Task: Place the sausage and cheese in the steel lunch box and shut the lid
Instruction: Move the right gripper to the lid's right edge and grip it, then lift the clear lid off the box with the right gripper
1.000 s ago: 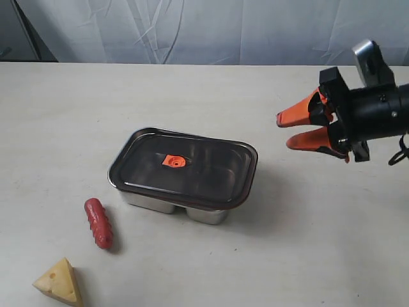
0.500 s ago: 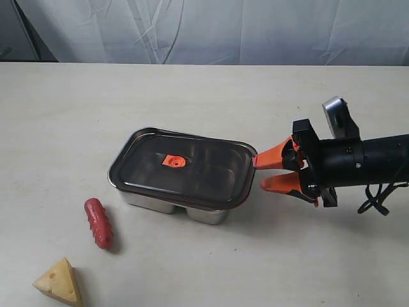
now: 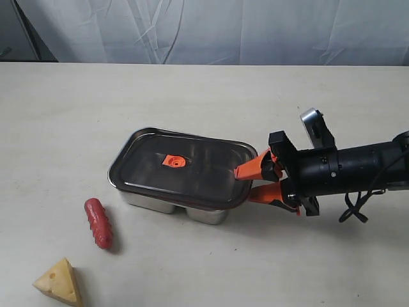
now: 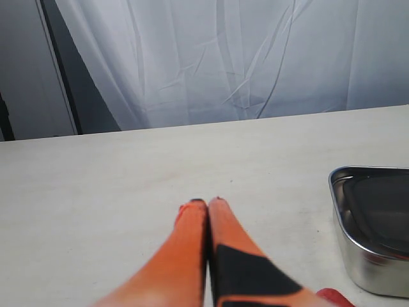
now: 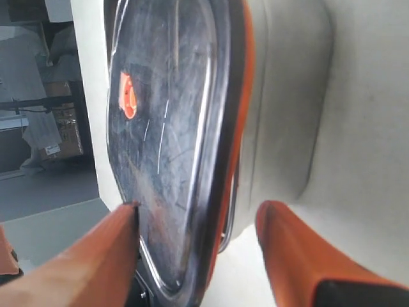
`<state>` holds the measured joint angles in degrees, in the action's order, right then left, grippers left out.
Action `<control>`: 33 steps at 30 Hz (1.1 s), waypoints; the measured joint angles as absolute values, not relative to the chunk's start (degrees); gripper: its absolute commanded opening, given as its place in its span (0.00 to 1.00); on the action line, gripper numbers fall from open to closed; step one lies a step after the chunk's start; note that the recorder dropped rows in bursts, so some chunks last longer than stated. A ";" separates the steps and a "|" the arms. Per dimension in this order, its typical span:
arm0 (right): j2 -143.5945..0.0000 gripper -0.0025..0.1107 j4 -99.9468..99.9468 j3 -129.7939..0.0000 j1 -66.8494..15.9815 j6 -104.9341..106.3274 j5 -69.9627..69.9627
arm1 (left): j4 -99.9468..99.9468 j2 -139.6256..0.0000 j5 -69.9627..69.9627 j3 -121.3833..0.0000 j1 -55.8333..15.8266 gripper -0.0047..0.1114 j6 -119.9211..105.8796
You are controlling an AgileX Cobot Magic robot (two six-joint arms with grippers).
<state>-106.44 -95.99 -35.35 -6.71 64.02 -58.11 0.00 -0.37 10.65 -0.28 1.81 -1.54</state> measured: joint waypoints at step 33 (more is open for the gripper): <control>-106.44 0.51 -99.40 -35.35 -8.24 65.12 -57.72 | 0.00 -0.37 10.65 -0.28 1.81 0.04 -1.54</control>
<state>-106.44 -99.40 -35.35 -8.24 65.12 -57.72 0.00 -0.37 10.65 -0.28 1.81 -1.54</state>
